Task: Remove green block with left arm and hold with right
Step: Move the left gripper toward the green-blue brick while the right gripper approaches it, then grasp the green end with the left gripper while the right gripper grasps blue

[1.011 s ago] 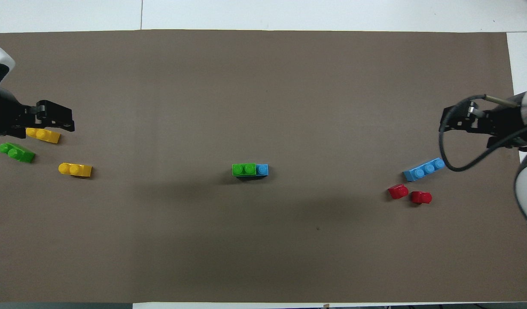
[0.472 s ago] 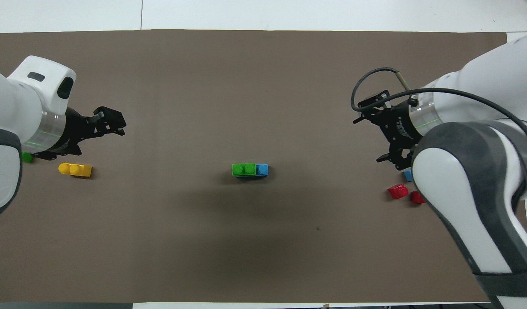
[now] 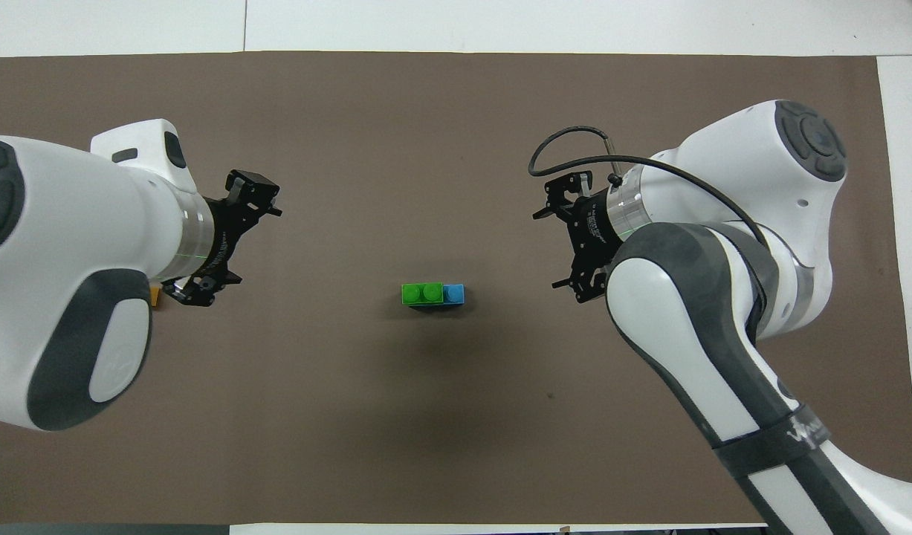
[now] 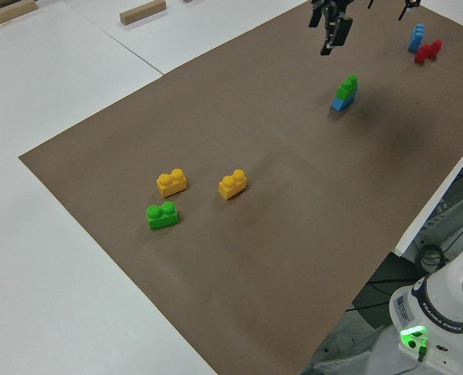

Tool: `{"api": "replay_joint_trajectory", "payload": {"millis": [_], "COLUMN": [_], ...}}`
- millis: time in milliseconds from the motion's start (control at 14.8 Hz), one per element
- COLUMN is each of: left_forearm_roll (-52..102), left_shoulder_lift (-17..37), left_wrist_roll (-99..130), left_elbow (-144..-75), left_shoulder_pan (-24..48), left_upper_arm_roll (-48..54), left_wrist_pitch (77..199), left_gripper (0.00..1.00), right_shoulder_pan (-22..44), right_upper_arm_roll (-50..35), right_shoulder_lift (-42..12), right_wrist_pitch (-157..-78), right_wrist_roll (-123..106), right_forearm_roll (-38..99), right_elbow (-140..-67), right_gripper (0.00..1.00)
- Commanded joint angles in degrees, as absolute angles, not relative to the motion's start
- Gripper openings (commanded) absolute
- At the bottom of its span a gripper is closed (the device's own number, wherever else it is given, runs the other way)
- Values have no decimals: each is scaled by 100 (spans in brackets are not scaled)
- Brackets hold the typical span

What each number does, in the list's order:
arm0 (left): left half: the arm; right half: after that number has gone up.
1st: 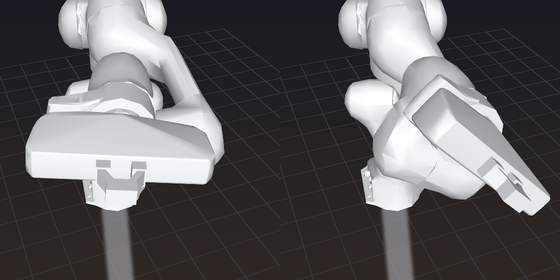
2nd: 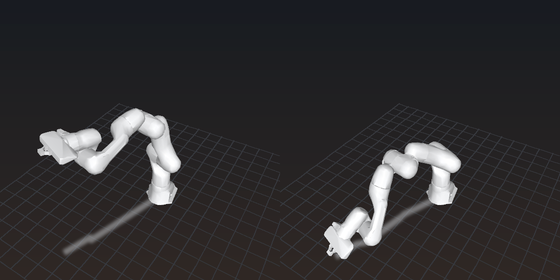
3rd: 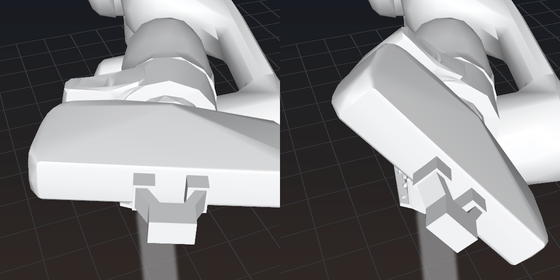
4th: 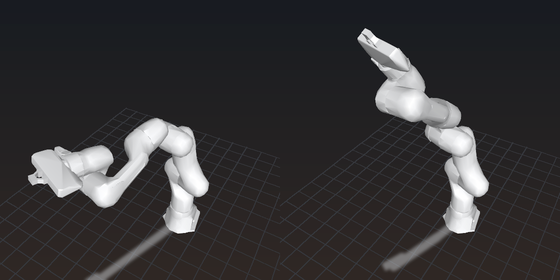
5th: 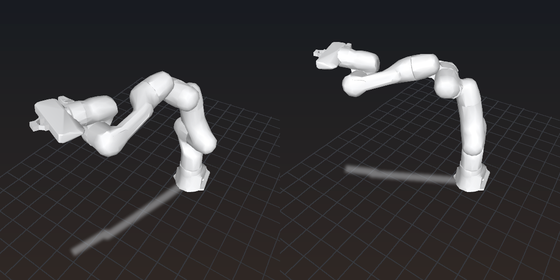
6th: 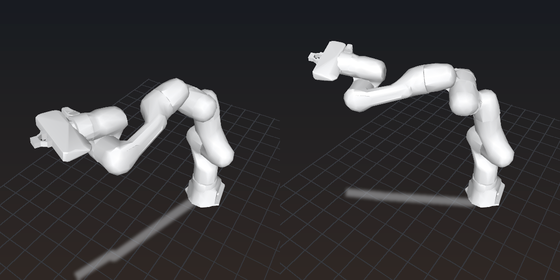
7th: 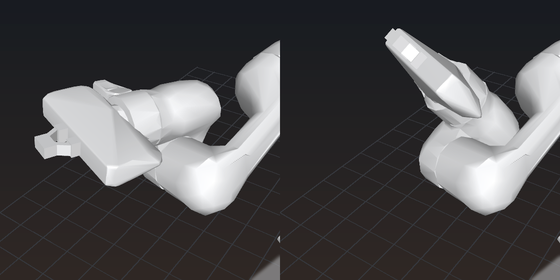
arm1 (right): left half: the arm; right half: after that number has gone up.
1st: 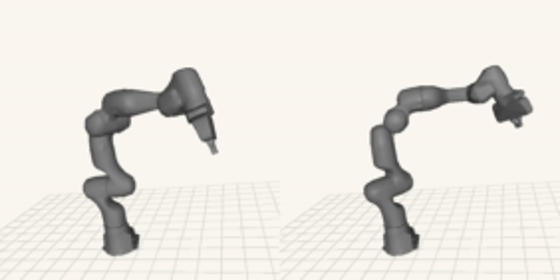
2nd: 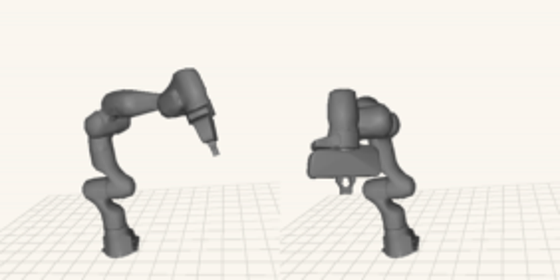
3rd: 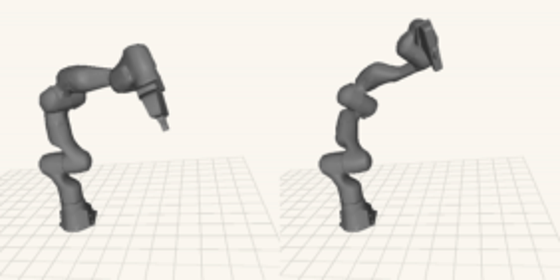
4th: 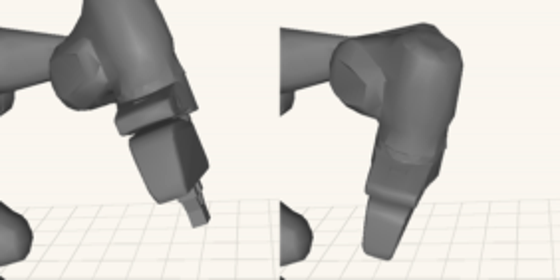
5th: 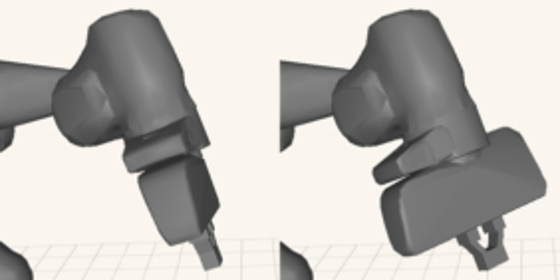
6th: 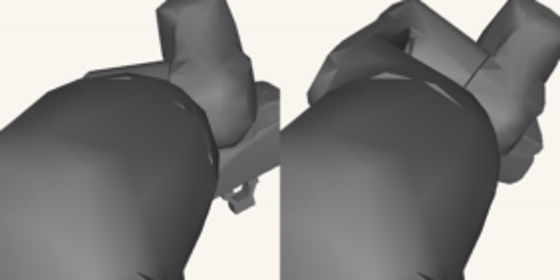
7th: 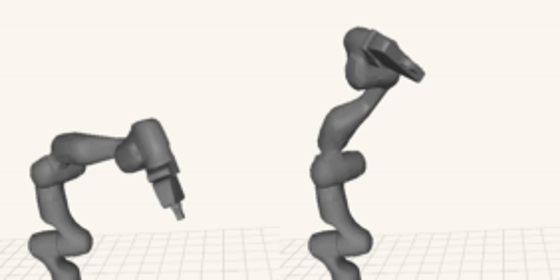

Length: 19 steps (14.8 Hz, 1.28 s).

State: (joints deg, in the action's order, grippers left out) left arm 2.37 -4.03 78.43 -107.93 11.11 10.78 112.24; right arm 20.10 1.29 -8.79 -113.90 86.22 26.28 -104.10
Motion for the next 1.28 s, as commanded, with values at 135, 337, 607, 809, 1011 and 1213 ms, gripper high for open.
{"api": "replay_joint_trajectory", "payload": {"millis": [135,337,607,809,1011,1213], "left_forearm_roll": [334,325,308,264,255,246], "left_shoulder_lift": [-370,-106,280,570,703,712], "left_wrist_roll": [9954,11088,12170,12611,12875,12972], "left_elbow": [-11180,-11180,-11180,-11224,-11425,-11583], "left_shoulder_pan": [1704,1986,2284,2442,2514,2636], "left_upper_arm_roll": [993,993,984,984,976,976], "left_wrist_pitch": [11663,11794,12093,12339,12708,12753], "left_gripper": [100,100,100,100,100,100], "right_shoulder_pan": [2381,2715,2900,3032,3094,3198], "right_upper_arm_roll": [149,149,149,141,141,141], "right_shoulder_lift": [-976,-923,-1142,-1353,-1494,-1678], "right_wrist_pitch": [-12188,-13006,-13174,-13368,-13640,-14035], "right_wrist_roll": [9210,9378,9352,9334,9334,9325], "right_forearm_roll": [3163,3365,3454,3463,3559,3665], "right_elbow": [-10818,-11319,-11391,-11434,-11496,-11549], "right_gripper": [91,90,92,94,95,95]}}
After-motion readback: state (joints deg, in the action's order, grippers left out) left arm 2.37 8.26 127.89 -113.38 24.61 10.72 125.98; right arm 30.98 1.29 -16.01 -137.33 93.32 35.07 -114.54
